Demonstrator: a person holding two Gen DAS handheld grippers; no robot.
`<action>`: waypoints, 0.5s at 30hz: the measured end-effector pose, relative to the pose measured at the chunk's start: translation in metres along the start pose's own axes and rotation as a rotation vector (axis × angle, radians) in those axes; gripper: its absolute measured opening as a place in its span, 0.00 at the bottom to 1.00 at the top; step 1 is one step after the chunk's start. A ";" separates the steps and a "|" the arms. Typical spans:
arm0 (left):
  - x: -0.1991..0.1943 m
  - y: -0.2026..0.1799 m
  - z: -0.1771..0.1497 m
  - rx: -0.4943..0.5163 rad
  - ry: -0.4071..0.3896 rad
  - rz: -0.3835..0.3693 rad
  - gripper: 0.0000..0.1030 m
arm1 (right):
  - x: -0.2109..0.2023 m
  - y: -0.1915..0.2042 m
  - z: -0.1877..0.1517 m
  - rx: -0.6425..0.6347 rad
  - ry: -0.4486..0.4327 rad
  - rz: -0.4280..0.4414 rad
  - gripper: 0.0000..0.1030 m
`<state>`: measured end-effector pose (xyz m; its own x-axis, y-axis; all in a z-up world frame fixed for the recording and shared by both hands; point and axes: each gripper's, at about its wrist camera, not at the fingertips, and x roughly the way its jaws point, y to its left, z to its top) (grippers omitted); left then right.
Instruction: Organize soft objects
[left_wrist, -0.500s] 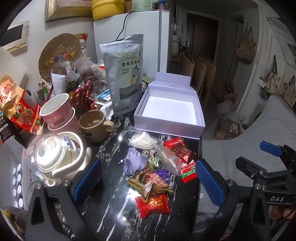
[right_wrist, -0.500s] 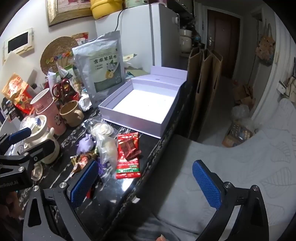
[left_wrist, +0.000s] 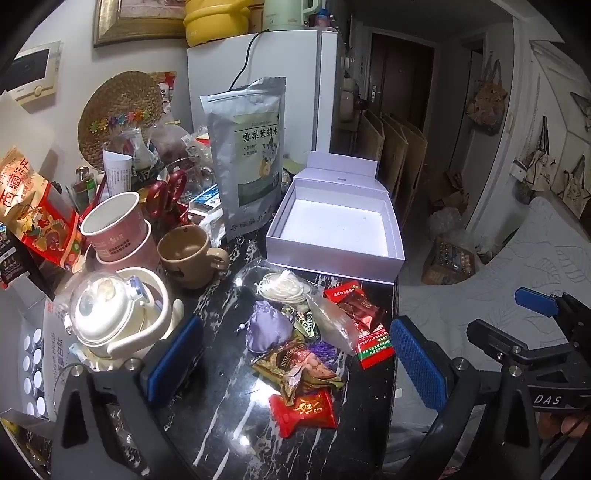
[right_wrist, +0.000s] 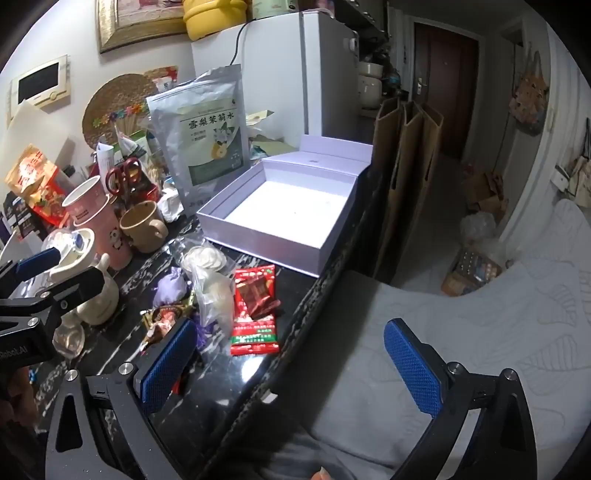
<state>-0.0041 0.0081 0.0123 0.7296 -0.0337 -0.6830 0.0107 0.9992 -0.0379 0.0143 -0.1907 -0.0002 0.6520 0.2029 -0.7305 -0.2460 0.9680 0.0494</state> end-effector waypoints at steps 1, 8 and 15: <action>0.000 -0.001 0.000 0.001 -0.002 0.000 1.00 | 0.000 0.000 0.000 0.000 -0.001 -0.001 1.00; -0.002 -0.002 -0.002 0.004 -0.007 0.000 1.00 | -0.003 0.000 -0.002 -0.001 -0.004 0.001 1.00; -0.002 -0.003 -0.002 0.004 -0.008 -0.001 1.00 | -0.005 -0.002 -0.002 -0.002 -0.005 0.000 1.00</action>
<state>-0.0071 0.0057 0.0120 0.7350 -0.0342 -0.6772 0.0142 0.9993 -0.0350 0.0107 -0.1936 0.0021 0.6556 0.2037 -0.7271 -0.2472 0.9678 0.0482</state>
